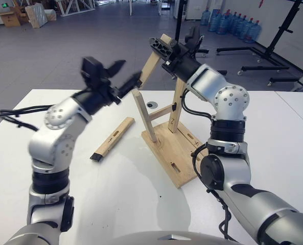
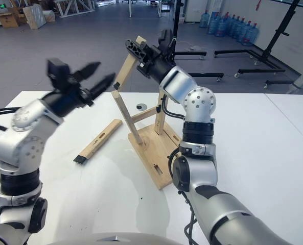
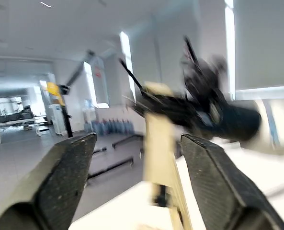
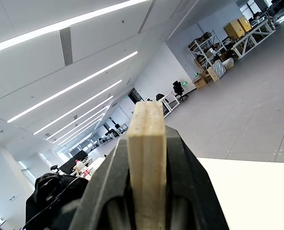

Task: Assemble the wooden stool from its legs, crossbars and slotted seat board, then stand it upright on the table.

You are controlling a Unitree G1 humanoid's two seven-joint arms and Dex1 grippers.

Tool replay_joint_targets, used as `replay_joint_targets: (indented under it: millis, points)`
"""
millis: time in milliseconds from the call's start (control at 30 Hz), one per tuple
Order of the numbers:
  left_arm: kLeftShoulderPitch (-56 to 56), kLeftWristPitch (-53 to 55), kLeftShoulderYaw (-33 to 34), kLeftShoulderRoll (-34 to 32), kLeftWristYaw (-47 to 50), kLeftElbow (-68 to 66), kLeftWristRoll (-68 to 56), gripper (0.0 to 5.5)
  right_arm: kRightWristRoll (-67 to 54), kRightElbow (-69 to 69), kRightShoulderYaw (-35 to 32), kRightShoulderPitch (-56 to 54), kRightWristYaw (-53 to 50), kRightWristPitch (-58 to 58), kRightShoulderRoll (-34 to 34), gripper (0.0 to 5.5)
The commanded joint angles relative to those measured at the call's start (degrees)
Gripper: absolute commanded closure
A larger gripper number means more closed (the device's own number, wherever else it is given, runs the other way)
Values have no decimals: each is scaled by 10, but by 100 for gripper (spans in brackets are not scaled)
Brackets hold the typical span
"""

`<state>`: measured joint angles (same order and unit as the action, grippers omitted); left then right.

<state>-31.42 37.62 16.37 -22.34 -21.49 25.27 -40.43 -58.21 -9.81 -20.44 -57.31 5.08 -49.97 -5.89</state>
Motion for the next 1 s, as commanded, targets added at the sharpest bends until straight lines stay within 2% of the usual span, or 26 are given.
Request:
replay_joint_targets:
  millis: [33, 133, 200, 267, 400, 567, 767, 1000]
  points:
    - [-30, 31, 136, 2, 109, -21, -116, 170, -30, 53, -67, 11, 14, -41, -128, 511]
    - [26, 47, 175, 3, 175, -16, -125, 142, -36, 97, -104, 68, 38, -74, -225, 511]
    - [67, 47, 175, 8, 197, -14, -116, 142, -25, 123, -104, 128, 60, -77, -254, 511]
    - [82, 34, 165, 12, 207, -26, -101, 142, -7, 136, -85, 181, 82, -61, -250, 511]
    - [106, 10, 118, 20, 189, -48, -63, 142, 84, 86, 4, 288, 176, 34, -207, 511]
    - [123, -11, 90, 23, 162, -64, -45, 142, 213, -34, 73, 318, 272, 181, -209, 511]
    - [140, -29, 68, 30, 151, -68, -26, 142, 291, -168, 84, 293, 332, 333, -185, 511]
    - [141, -32, 61, 32, 151, -64, -23, 142, 269, -216, 50, 265, 349, 344, -155, 511]
